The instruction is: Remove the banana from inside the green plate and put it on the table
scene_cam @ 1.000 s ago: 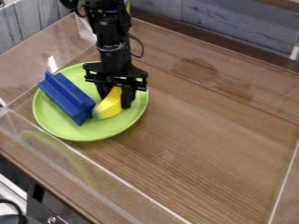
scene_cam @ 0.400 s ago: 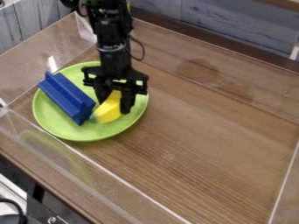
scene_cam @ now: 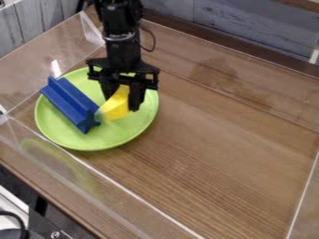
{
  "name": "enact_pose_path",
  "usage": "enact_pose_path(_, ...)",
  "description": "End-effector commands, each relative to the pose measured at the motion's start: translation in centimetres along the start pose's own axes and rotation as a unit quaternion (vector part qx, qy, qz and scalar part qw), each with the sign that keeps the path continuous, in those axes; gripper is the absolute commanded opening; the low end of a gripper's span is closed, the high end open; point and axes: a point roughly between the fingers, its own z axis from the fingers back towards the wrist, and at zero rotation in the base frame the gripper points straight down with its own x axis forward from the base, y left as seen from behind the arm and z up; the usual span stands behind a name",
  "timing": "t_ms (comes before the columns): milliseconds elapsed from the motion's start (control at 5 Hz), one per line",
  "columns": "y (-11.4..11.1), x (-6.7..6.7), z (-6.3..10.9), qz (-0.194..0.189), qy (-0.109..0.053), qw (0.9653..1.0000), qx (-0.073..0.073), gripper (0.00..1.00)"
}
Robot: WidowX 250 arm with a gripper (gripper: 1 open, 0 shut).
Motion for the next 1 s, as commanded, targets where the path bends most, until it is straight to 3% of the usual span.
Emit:
enact_pose_path(0,-0.7,1.2,3.1,-0.005,-0.046,0.9989,0.003,0.00)
enact_pose_path(400,-2.7,2.0,5.7,-0.008,-0.061,0.9981,-0.006,0.00)
enact_pose_path(600,-2.6,3.8,5.5,-0.011,-0.063,0.9979,-0.002,0.00)
enact_pose_path(800,-2.6,5.3,4.9,-0.016,-0.064,0.9978,-0.007,0.00)
